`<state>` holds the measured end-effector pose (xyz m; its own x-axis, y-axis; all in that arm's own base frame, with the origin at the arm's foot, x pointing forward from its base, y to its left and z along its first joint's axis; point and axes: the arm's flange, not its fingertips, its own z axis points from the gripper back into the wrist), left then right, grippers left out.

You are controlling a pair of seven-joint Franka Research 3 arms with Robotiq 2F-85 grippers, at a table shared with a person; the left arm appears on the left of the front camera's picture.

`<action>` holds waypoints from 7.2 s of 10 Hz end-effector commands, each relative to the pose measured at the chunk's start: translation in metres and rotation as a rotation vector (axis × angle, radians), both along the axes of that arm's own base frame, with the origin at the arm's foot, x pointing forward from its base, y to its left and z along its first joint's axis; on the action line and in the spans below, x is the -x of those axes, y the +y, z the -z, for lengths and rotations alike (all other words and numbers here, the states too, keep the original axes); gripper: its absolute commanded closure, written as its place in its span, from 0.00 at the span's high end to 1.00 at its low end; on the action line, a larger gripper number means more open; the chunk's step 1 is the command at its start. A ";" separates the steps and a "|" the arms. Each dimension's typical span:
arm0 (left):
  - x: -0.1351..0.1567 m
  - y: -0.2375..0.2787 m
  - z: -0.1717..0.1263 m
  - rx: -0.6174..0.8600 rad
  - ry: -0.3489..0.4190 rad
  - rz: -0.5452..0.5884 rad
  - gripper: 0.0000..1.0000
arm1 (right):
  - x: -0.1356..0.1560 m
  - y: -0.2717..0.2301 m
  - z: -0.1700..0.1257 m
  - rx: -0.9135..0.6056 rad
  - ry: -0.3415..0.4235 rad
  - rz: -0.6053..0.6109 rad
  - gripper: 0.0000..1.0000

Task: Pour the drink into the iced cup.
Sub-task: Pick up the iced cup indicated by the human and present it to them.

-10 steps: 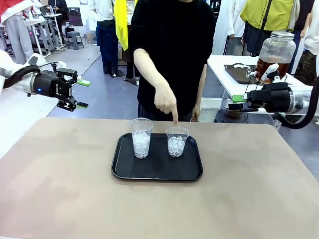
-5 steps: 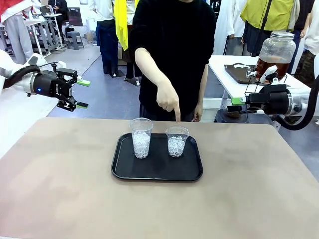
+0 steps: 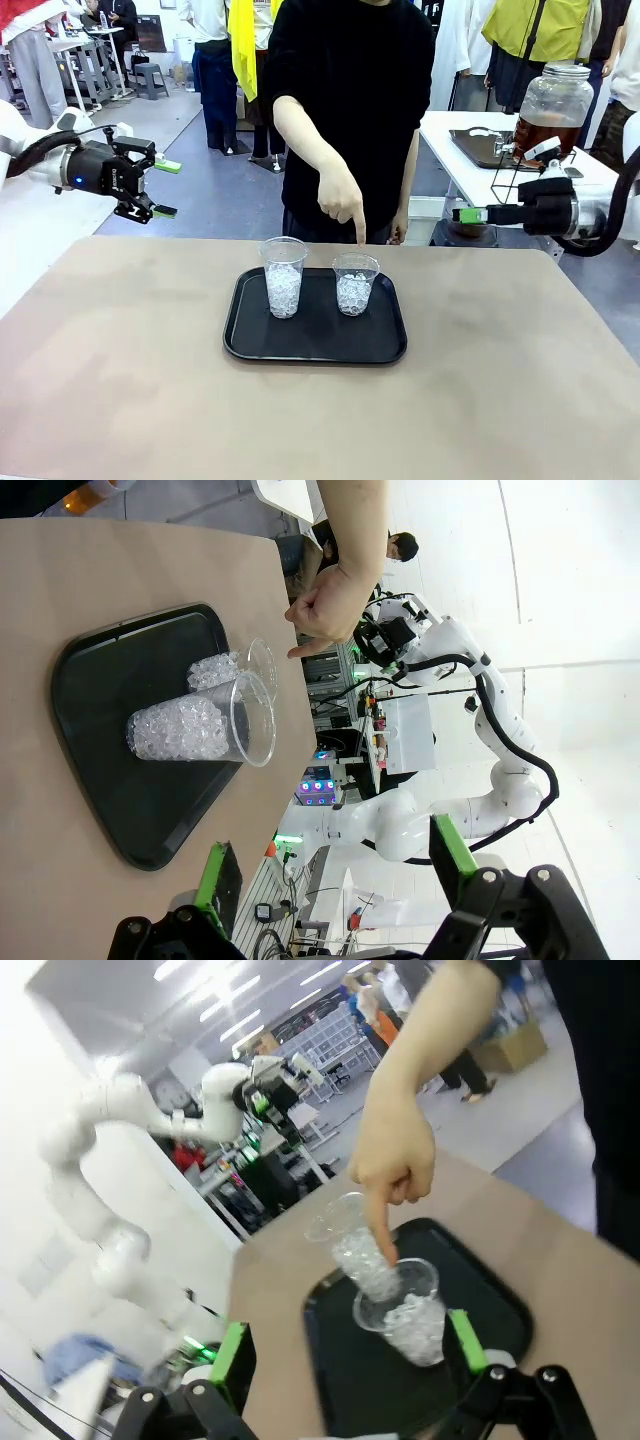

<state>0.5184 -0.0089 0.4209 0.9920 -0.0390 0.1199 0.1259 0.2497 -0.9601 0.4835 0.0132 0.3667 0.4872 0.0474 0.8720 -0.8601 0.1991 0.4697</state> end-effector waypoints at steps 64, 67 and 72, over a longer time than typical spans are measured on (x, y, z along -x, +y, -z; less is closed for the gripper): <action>0.000 0.000 -0.002 -0.002 0.002 -0.005 1.00 | -0.048 0.173 0.171 -0.074 -0.309 -0.286 0.54; 0.000 0.000 -0.002 -0.002 0.002 -0.005 1.00 | -0.056 0.163 0.139 -0.102 -0.299 -0.274 0.54; 0.000 0.000 -0.002 -0.002 0.002 -0.005 1.00 | -0.098 0.149 0.042 -0.003 -0.287 -0.282 0.54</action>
<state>0.5184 -0.0088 0.4207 0.9921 -0.0387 0.1196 0.1255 0.2499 -0.9601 0.5714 0.1589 0.3157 0.1699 0.1029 0.9801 -0.9832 -0.0495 0.1757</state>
